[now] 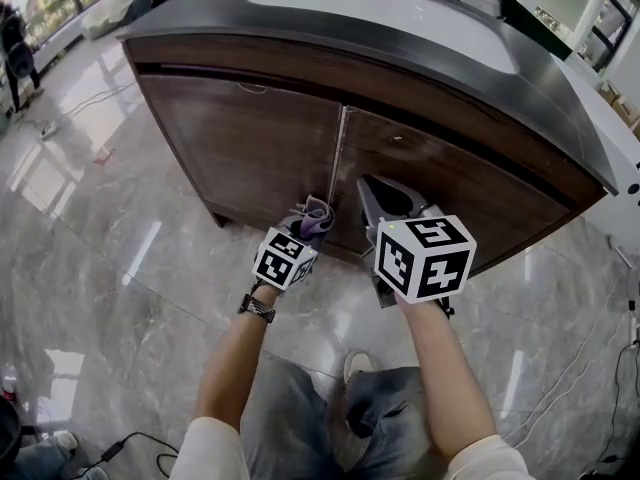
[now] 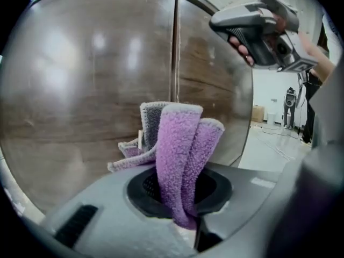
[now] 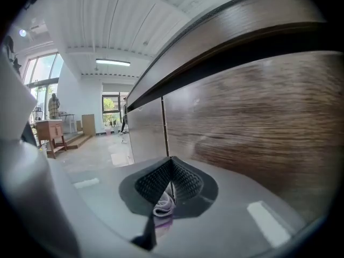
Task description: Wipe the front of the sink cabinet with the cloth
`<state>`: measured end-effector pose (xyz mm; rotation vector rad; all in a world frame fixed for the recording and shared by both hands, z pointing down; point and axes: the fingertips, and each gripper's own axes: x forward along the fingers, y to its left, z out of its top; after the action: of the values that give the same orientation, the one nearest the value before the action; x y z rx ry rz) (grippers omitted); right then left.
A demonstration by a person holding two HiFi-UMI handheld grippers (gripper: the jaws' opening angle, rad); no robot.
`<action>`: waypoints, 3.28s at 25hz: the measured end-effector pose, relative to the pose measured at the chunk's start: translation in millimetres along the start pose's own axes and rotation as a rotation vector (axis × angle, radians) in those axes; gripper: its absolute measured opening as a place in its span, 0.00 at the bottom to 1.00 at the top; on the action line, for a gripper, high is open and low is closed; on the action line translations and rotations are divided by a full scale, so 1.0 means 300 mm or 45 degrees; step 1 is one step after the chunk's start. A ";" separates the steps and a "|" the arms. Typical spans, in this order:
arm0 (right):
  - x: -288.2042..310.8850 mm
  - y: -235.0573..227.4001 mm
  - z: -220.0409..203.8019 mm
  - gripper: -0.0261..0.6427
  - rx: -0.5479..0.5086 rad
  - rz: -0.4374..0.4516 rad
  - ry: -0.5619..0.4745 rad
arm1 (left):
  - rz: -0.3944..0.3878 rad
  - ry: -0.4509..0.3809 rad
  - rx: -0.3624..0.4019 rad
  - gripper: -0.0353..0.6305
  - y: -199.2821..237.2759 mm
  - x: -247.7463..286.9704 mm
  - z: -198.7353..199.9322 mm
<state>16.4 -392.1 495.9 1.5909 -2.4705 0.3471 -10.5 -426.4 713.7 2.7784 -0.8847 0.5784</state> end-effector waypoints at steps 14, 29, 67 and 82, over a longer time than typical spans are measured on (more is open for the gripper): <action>-0.058 0.125 0.010 0.05 -0.008 0.068 -0.016 | 0.012 0.265 -0.083 0.13 0.062 0.115 -0.302; -0.080 0.143 0.019 0.05 -0.111 0.001 -0.027 | 0.086 0.045 0.097 0.13 0.168 -0.126 0.045; -0.079 0.175 0.009 0.05 -0.152 0.033 -0.013 | 0.606 -0.238 0.140 0.14 0.825 -0.803 0.592; -0.125 0.190 0.018 0.05 -0.106 0.079 -0.053 | 0.693 -0.086 0.029 0.14 0.936 -0.725 0.277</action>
<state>-20.3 -338.4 474.9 1.5071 -2.5343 0.2186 -311.7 -563.3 560.5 2.5748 -1.6757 0.5667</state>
